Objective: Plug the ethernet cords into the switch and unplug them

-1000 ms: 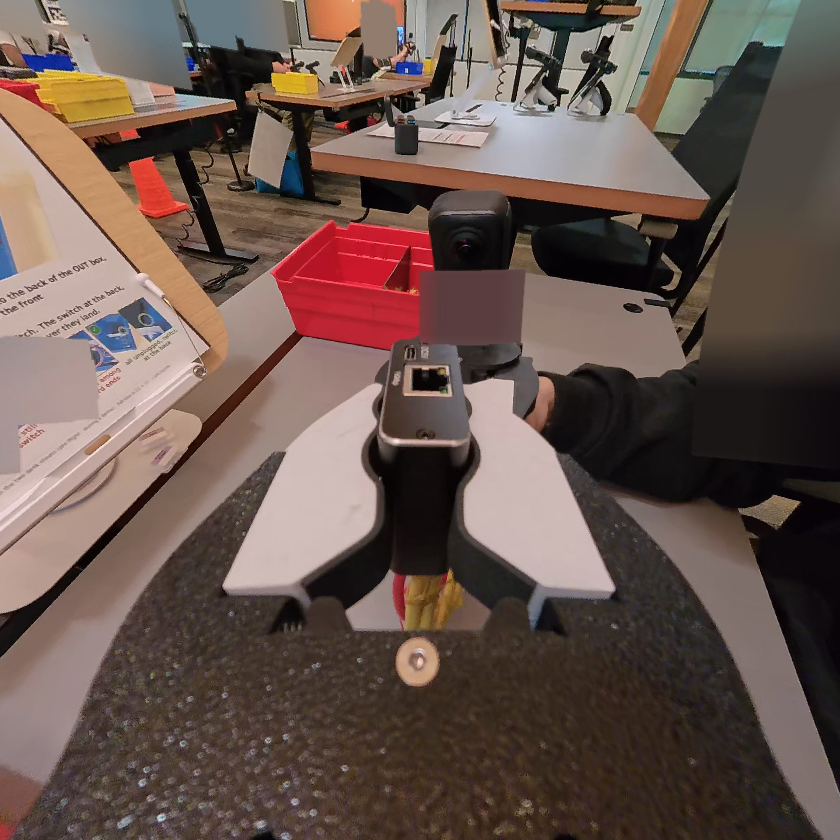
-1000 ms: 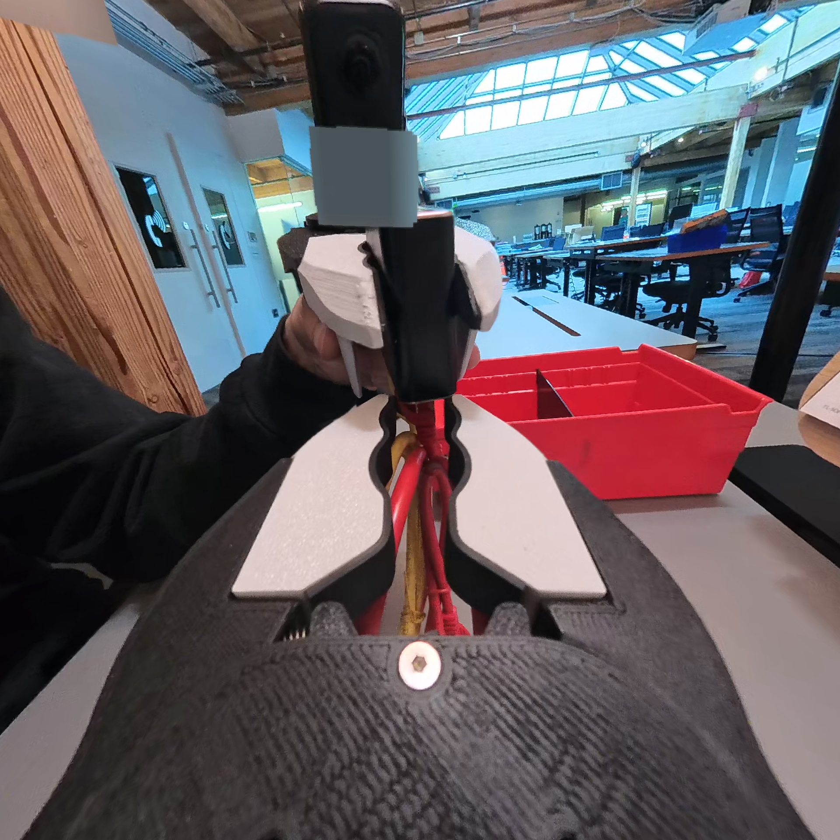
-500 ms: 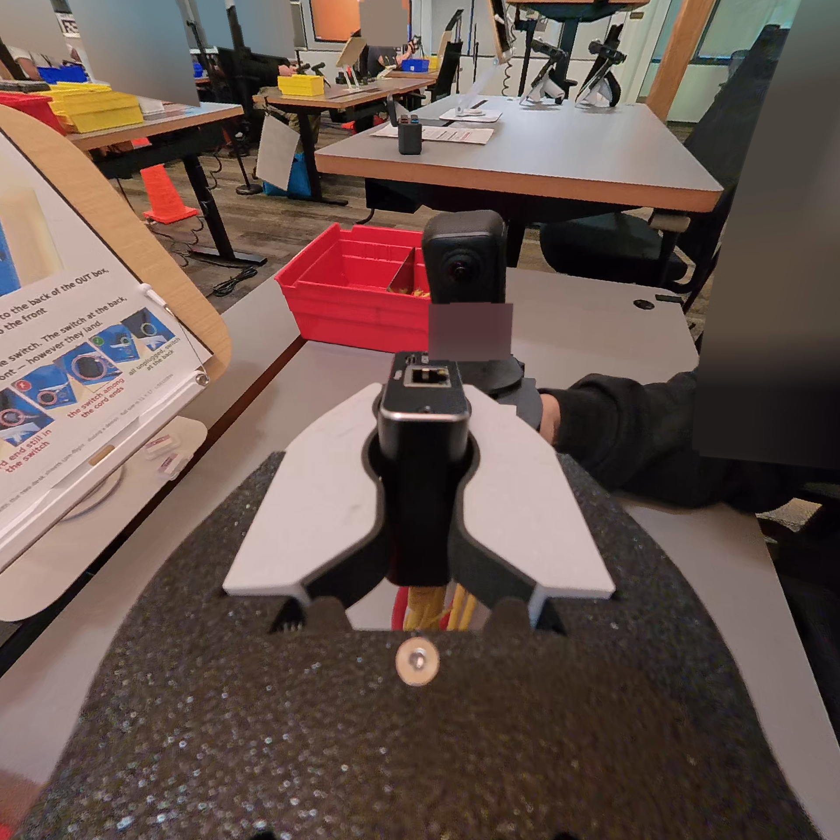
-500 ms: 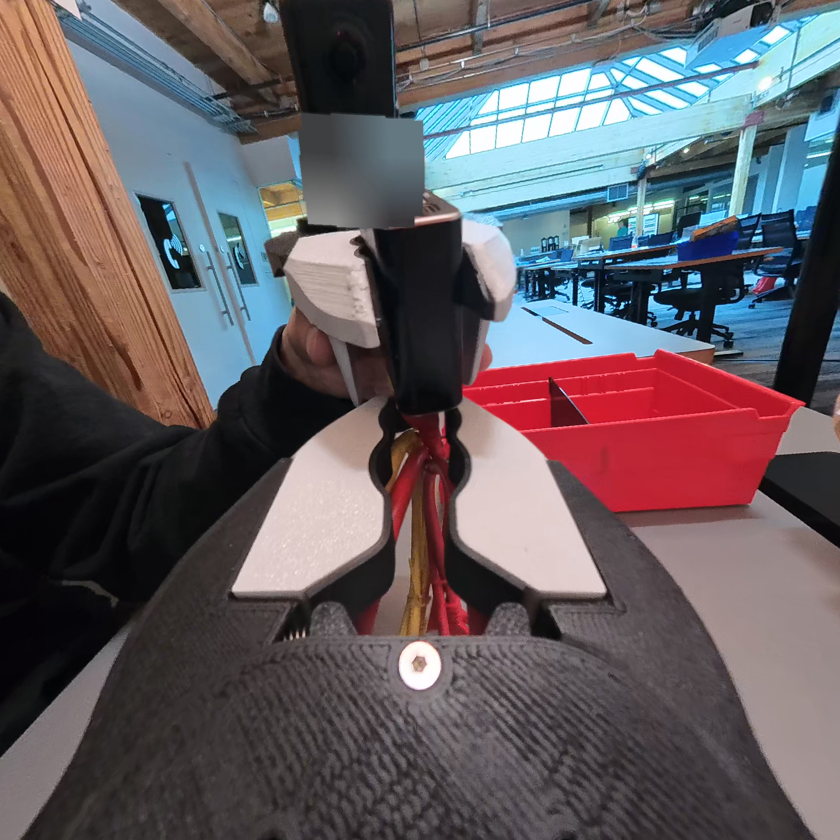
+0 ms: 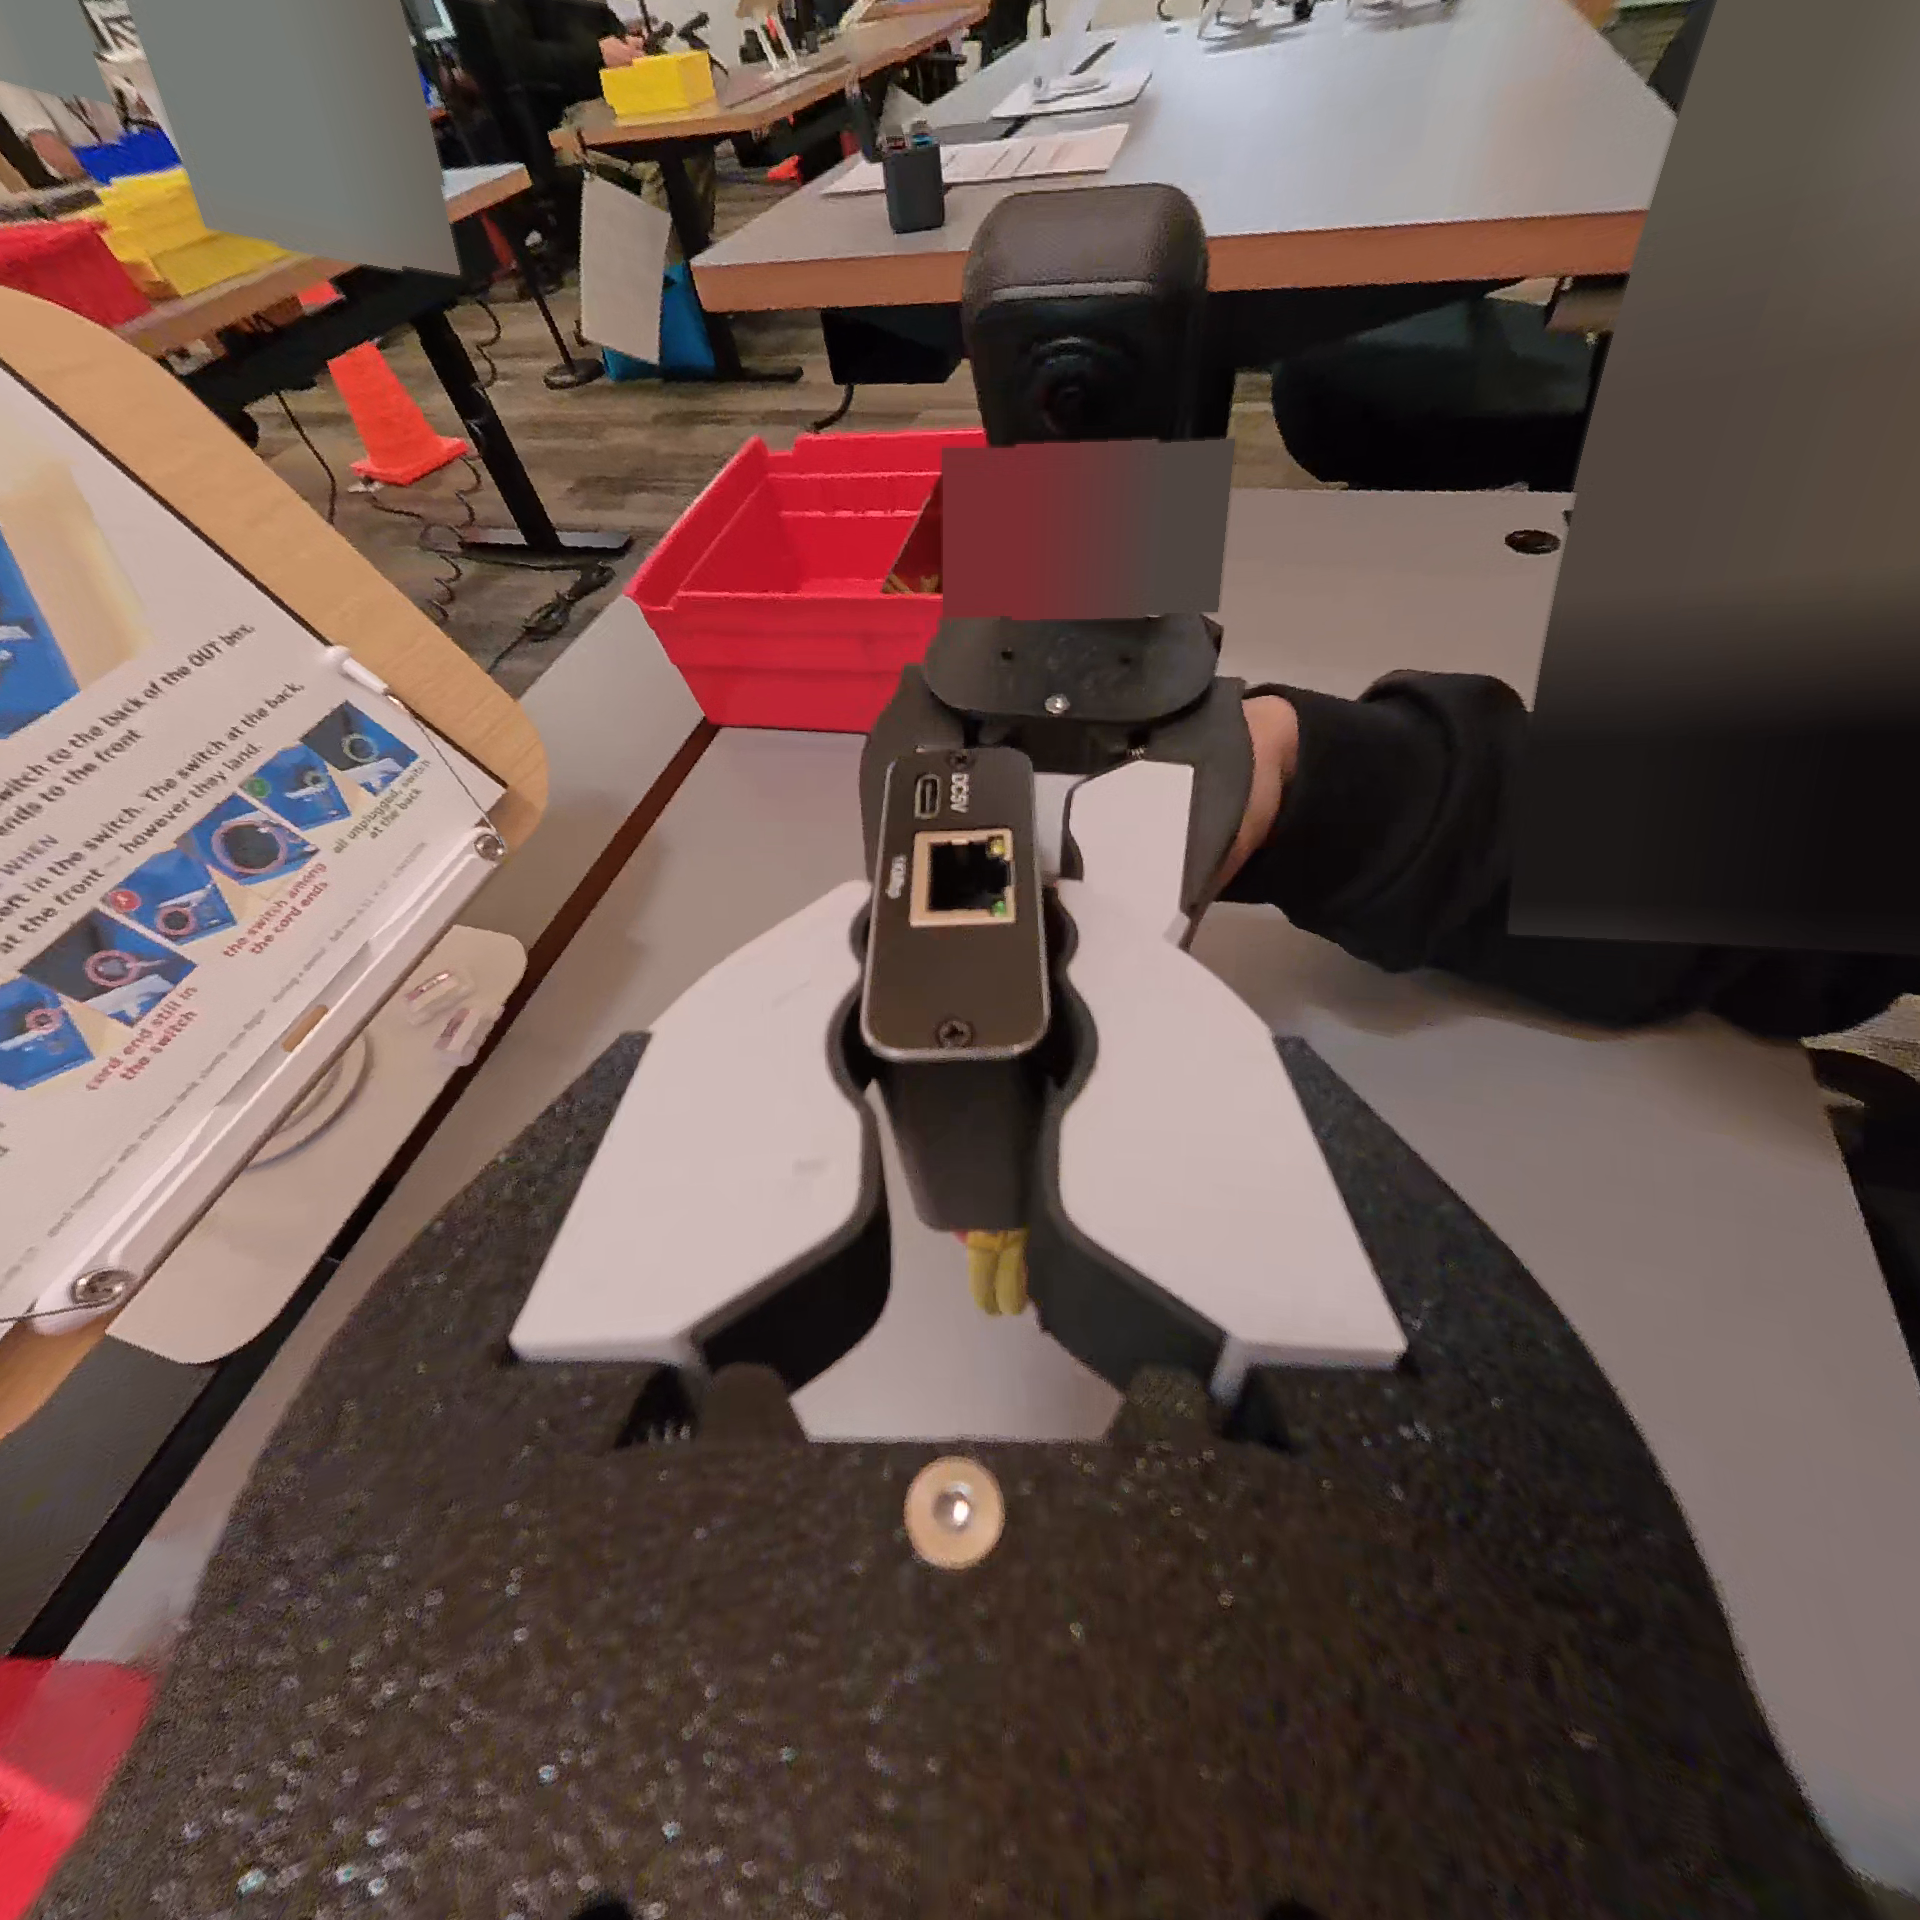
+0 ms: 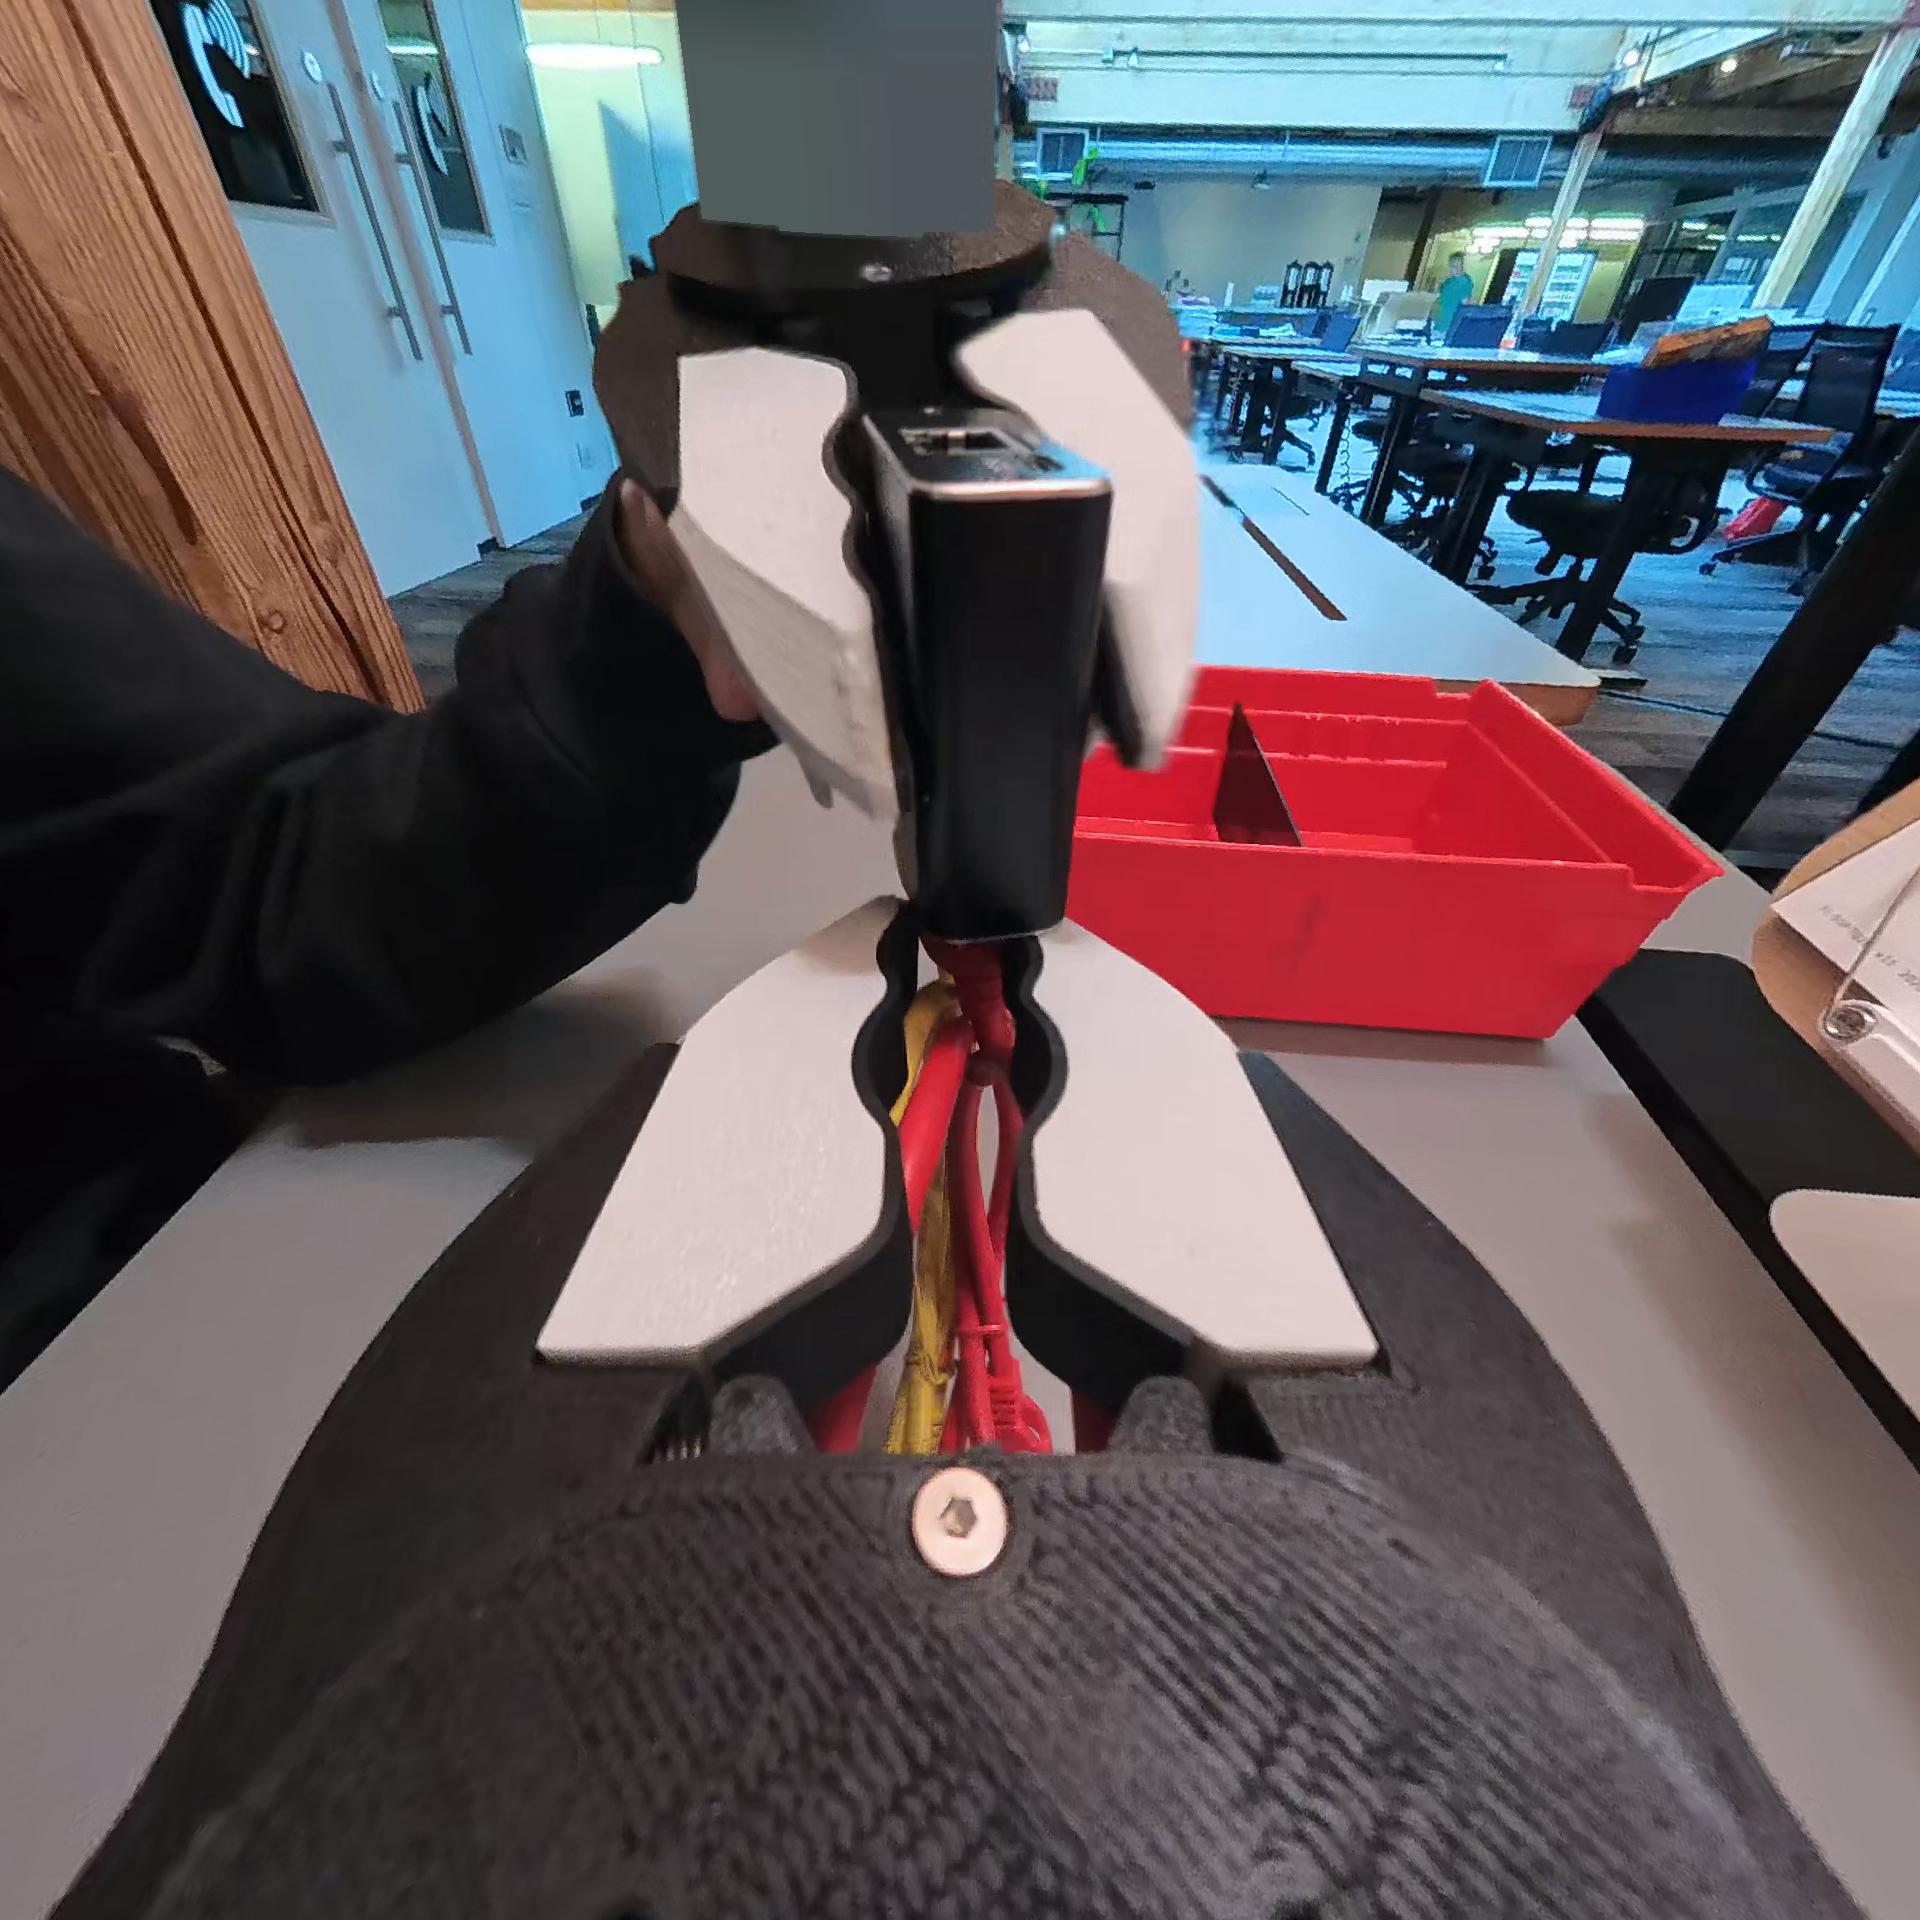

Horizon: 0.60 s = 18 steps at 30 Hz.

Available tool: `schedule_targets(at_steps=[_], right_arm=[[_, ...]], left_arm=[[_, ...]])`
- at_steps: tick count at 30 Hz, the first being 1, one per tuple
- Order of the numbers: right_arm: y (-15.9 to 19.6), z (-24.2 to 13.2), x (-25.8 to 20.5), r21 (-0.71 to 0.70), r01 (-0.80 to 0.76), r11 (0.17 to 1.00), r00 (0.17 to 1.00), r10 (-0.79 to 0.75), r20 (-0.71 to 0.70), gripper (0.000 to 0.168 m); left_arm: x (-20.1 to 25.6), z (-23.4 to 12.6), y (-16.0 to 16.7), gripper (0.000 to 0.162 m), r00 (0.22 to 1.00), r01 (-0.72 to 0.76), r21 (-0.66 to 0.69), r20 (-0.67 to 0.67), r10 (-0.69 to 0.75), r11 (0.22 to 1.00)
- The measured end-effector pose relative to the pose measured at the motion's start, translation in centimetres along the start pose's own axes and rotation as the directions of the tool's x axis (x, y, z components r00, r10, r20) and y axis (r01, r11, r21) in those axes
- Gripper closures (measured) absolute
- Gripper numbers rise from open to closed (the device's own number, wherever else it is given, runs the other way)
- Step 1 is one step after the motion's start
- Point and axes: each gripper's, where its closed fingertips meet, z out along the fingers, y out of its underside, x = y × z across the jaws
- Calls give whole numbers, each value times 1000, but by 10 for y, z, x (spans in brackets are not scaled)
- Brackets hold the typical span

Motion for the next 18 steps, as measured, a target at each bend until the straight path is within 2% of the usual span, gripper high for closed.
schedule_targets(at_steps=[4,8,18], right_arm=[[-5,0,2,28,33,999,999,-32,-28,152],[-16,-3,3,129,-1,992,1000,4,-23,153],[-15,-1,5,144,-2,990,1000,6,-30,153]], left_arm=[[0,-2,-5,135,999,36,37,-26,-35,999],[-5,-8,-16,135,993,108,135,-52,-102,985],[-9,-8,-16,135,986,161,166,-76,-150,973]])
